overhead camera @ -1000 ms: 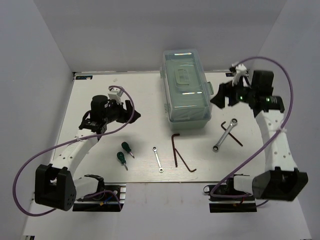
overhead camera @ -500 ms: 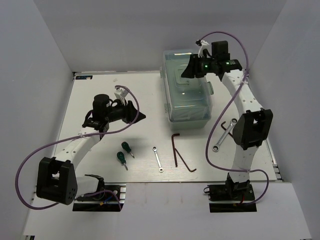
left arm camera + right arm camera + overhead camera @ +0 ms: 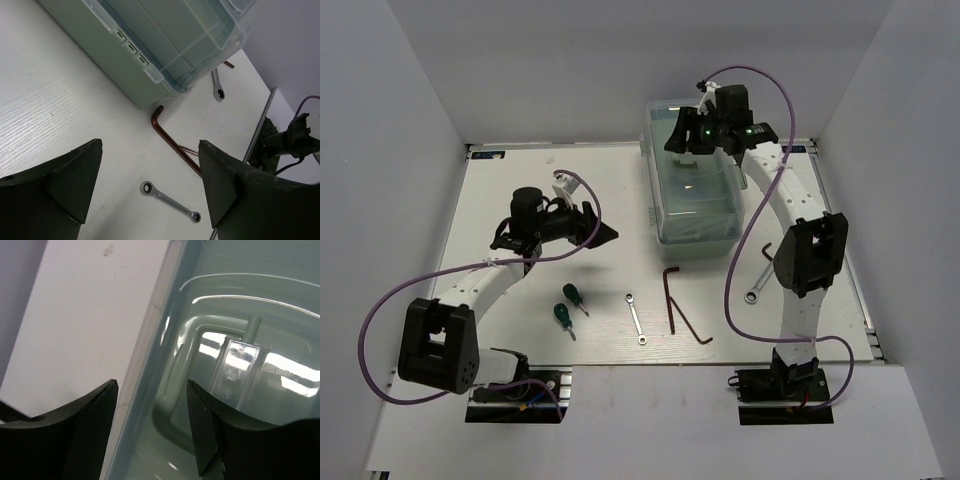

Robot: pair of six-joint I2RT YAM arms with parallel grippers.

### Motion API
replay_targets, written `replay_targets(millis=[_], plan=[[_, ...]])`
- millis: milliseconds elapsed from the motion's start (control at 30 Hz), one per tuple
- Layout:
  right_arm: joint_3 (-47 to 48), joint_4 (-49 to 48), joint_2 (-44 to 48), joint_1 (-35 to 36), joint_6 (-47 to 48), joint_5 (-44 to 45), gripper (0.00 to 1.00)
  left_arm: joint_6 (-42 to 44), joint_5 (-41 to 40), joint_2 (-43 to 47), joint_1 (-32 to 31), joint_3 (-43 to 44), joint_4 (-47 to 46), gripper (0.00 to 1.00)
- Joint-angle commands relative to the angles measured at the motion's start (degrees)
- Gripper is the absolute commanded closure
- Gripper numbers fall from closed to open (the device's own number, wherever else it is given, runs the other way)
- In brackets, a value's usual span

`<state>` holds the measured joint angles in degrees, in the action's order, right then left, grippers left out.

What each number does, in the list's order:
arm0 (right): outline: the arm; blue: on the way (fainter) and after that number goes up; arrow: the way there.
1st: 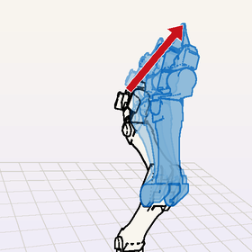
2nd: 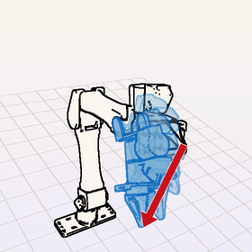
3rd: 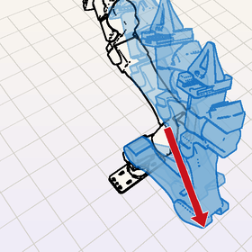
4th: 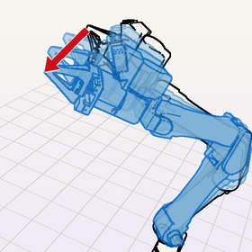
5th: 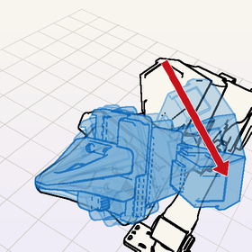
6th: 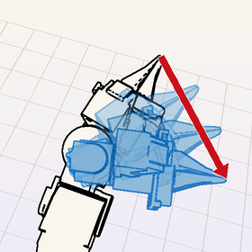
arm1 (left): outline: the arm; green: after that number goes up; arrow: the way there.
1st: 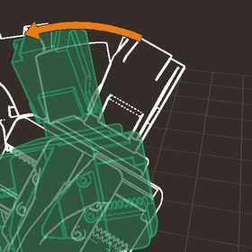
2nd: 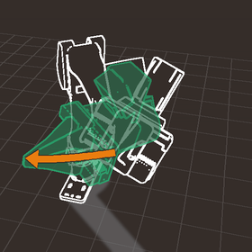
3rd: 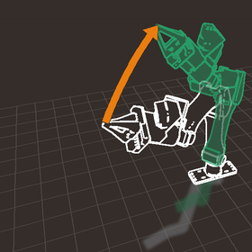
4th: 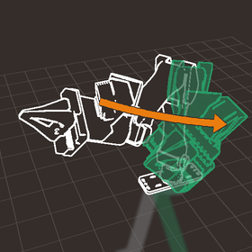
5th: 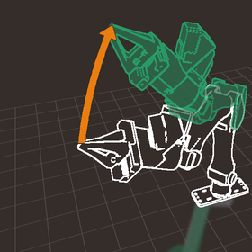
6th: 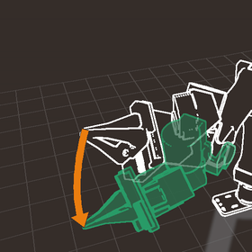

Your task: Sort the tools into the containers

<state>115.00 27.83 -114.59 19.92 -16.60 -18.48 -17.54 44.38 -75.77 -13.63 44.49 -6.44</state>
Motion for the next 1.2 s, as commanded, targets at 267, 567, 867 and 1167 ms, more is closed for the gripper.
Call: replay_targets(millis=[267,567,867,1167], plan=[[3.56,0.90,-4.59,5.12,-4.93,20.22,0.35,-9.52,1.67,-5.35,-0.70,3.59,-15.52,0.11],[0.93,1.18,-5.04,3.37,-14.59,2.77,0.48,-15.59,1.67,-12.64,-1.23,10.61,-25.20,0.11],[1.37,-3.14,-2.23,0.82,-17.32,-4.72,0.48,-17.70,2.20,-20.90,-3.77,27.73,-24.32,0.11],[0.05,-6.29,-0.73,-0.94,-20.66,-10.43,0.49,-17.70,0.36,-31.71,-7.46,37.59,-20.64,0.11]])
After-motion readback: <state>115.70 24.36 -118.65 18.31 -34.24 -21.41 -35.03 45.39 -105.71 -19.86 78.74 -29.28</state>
